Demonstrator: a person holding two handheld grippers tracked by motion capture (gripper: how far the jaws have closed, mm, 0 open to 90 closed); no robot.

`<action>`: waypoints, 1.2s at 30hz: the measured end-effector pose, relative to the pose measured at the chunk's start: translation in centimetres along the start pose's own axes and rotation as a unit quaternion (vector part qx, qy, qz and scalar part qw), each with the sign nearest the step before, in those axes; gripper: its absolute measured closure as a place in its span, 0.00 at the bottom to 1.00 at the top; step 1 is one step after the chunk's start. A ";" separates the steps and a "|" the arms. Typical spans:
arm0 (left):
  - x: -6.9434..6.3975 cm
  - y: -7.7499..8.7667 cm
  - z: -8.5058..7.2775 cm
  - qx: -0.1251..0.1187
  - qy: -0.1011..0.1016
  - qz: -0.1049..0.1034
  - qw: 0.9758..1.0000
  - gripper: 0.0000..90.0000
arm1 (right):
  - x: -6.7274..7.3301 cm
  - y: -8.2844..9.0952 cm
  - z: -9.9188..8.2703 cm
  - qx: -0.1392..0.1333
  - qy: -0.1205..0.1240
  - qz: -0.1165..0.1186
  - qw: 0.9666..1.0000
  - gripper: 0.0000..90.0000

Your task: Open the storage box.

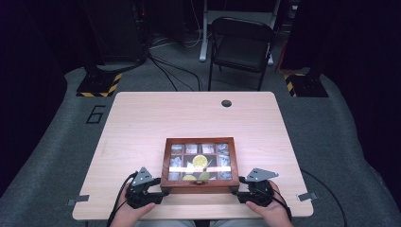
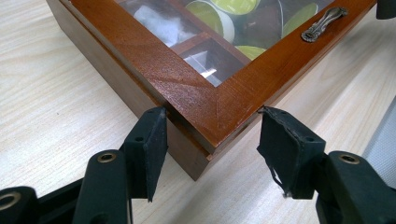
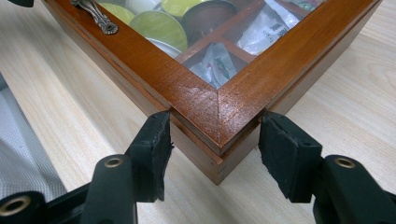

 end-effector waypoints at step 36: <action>-1.1 1.0 1.5 -0.033 -0.027 0.017 0.999 0.42 | -0.8 1.1 1.7 -0.037 -0.033 0.001 0.999 0.47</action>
Point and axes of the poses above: each handheld gripper's, and its own axes: y roughly backward along the jaws, z roughly out of its top, x roughly to its left, the point moved 1 cm from there along -y, roughly forward along the jaws, and after that the axes turned 15 degrees about -z, right-handed, at the moved point
